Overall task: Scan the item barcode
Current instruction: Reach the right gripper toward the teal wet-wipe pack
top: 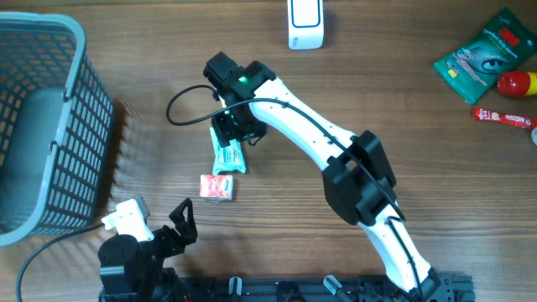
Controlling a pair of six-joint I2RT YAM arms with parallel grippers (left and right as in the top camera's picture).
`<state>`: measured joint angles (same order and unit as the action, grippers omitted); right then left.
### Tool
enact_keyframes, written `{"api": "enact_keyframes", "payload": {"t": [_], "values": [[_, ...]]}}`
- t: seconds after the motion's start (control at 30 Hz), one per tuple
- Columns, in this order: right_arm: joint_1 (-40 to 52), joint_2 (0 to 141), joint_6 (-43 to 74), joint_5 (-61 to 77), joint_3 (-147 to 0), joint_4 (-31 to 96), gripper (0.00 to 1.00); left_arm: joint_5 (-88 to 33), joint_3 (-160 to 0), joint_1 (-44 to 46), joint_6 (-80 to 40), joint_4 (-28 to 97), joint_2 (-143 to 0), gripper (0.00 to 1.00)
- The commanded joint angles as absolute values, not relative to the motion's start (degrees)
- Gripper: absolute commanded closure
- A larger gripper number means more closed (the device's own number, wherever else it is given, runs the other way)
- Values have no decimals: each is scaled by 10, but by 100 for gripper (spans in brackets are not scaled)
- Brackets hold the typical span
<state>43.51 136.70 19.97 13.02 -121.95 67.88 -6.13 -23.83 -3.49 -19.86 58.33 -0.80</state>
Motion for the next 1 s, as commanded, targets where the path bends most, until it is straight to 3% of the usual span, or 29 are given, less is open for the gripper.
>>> {"api": "enact_keyframes", "payload": {"t": [0.0, 0.1, 0.17, 0.33, 0.5, 0.57, 0.63, 0.67, 0.97], "values": [[434, 1411, 195, 125, -1221, 678, 49, -68, -239, -33, -202, 582, -4, 0], [434, 1417, 195, 125, -1221, 674, 59, -68, -239, -33, -202, 582, -4, 0], [434, 1418, 195, 124, -1221, 670, 61, -68, -239, -33, -202, 582, -4, 0], [434, 1427, 195, 107, -1221, 646, 50, -68, -239, -33, -202, 582, -4, 0], [434, 1449, 196, 107, -1221, 638, 50, -68, -239, -33, -202, 582, -4, 0], [434, 1456, 196, 107, -1221, 638, 62, -68, -239, -33, -202, 582, -4, 0], [434, 1459, 196, 107, -1221, 638, 89, -68, -239, -33, -202, 582, -4, 0], [434, 1459, 196, 105, -1221, 639, 96, -68, -239, -33, -202, 582, -4, 0], [379, 1414, 212, -124, -1221, 732, 96, -68, -239, -33, -202, 582, -4, 0]]}}
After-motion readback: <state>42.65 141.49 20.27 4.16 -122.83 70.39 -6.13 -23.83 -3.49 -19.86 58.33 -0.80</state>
